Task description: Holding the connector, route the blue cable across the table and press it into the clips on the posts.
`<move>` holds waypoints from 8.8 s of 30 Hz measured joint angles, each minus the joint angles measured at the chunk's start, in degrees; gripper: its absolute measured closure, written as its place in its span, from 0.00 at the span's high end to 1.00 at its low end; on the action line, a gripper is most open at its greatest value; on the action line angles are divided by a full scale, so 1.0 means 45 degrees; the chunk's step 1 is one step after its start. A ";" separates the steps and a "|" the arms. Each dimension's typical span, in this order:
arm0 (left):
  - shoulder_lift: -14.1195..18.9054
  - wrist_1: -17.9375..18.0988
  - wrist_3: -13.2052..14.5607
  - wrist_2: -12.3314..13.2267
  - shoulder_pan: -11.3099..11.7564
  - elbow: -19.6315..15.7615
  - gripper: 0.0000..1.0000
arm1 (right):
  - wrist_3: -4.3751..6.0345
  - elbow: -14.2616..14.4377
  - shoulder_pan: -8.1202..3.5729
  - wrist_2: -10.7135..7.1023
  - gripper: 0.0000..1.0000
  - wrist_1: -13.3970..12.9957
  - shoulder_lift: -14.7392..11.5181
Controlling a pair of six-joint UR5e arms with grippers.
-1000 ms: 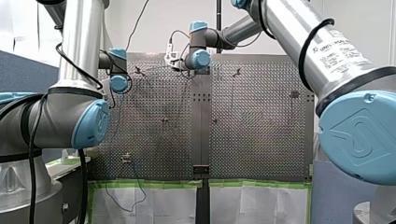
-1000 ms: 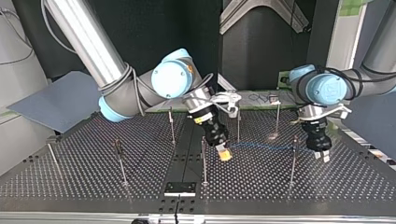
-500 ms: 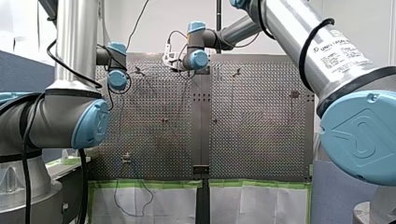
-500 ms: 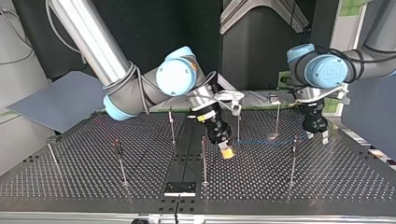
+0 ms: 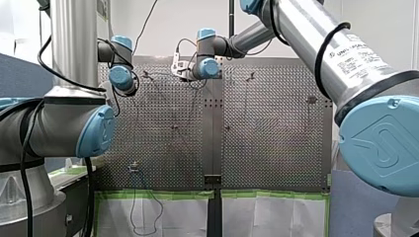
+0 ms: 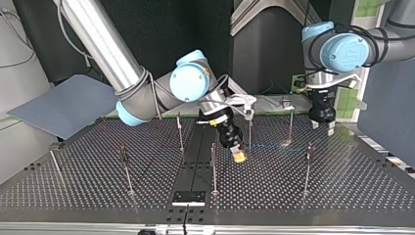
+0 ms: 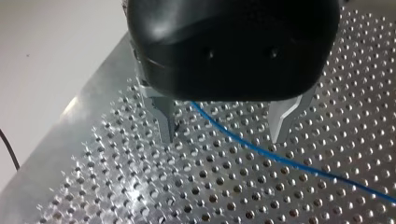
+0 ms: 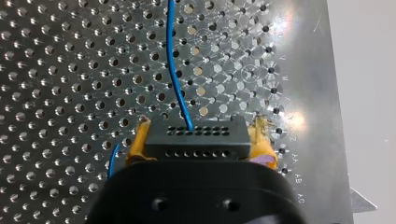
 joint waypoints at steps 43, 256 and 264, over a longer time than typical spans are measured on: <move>0.0523 -0.0728 0.3115 0.1026 -0.2042 0.1586 0.98 | 0.0059 -0.0008 -0.0267 -0.0009 0.00 -0.0001 0.0129; -0.3342 0.0171 0.2463 -0.0163 -0.4729 0.0631 1.00 | -0.0020 0.3713 -0.1597 0.0201 0.00 -0.0721 0.1070; -0.4023 0.0769 0.2218 -0.0292 -0.4988 0.0678 1.00 | 0.0001 0.3714 -0.1800 0.0201 0.00 -0.0686 0.1035</move>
